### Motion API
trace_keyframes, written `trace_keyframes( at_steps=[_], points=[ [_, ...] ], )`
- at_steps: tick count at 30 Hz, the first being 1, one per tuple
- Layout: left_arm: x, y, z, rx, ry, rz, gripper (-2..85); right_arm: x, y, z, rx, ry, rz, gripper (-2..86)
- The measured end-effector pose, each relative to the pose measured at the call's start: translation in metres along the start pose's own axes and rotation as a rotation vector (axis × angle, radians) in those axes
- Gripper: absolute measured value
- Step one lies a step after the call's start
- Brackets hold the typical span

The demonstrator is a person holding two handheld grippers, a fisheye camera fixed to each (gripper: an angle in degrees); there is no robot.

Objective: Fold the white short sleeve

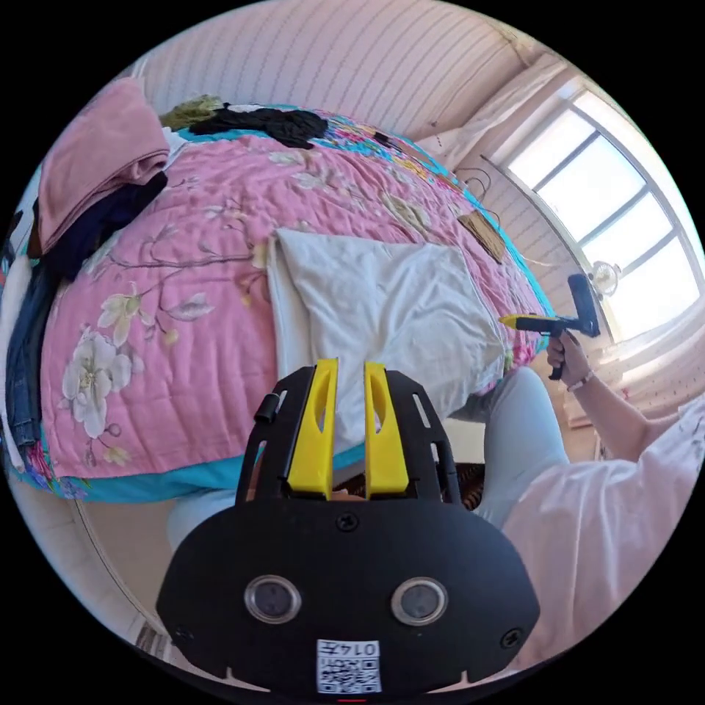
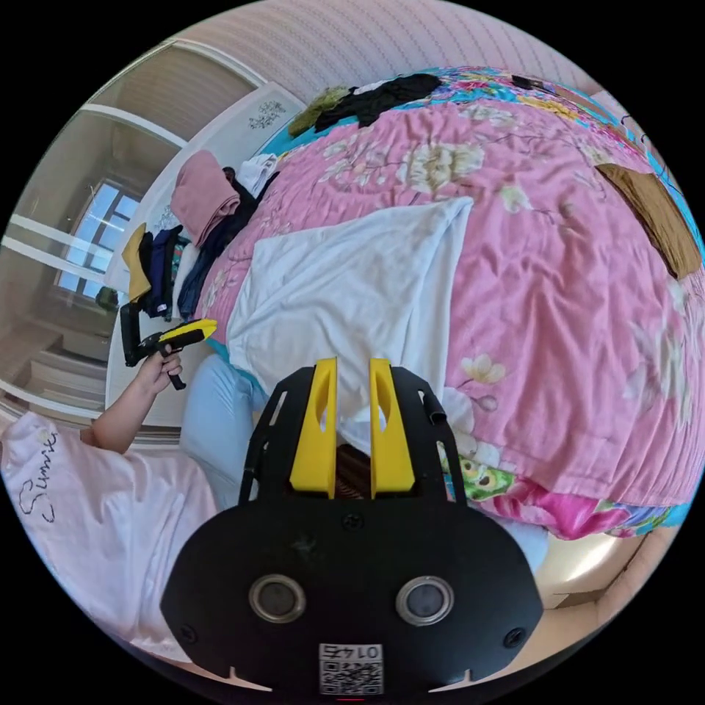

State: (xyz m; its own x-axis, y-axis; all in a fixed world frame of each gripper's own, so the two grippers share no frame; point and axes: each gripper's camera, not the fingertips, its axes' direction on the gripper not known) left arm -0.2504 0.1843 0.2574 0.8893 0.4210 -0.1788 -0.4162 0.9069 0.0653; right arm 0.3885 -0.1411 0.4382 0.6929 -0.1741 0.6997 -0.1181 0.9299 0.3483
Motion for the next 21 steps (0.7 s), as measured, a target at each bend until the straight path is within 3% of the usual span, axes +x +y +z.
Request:
trace_keyframes(
  at_steps=[6, 10, 14, 17, 21],
  points=[
    [-0.053, -0.069, 0.019, 0.057, -0.032, -0.220, 9.0, 0.030, -0.082, 0.006, 0.064, 0.050, 0.135, 10.4],
    [-0.073, -0.096, 0.040, 0.047, 0.051, -0.329, 10.7, 0.048, -0.118, 0.023, 0.056, 0.074, 0.228, 13.4],
    [-0.070, -0.110, 0.060, -0.026, -0.066, -0.269, 8.0, 0.065, -0.139, 0.045, 0.009, 0.036, 0.300, 10.8],
    [-0.068, -0.111, 0.054, -0.021, 0.053, -0.192, 0.1, 0.058, -0.141, 0.041, 0.037, -0.052, 0.219, 3.5],
    [-0.060, -0.115, 0.031, 0.043, 0.043, -0.093, -0.9, 0.043, -0.141, 0.022, 0.078, -0.080, 0.125, 1.7]
  ],
)
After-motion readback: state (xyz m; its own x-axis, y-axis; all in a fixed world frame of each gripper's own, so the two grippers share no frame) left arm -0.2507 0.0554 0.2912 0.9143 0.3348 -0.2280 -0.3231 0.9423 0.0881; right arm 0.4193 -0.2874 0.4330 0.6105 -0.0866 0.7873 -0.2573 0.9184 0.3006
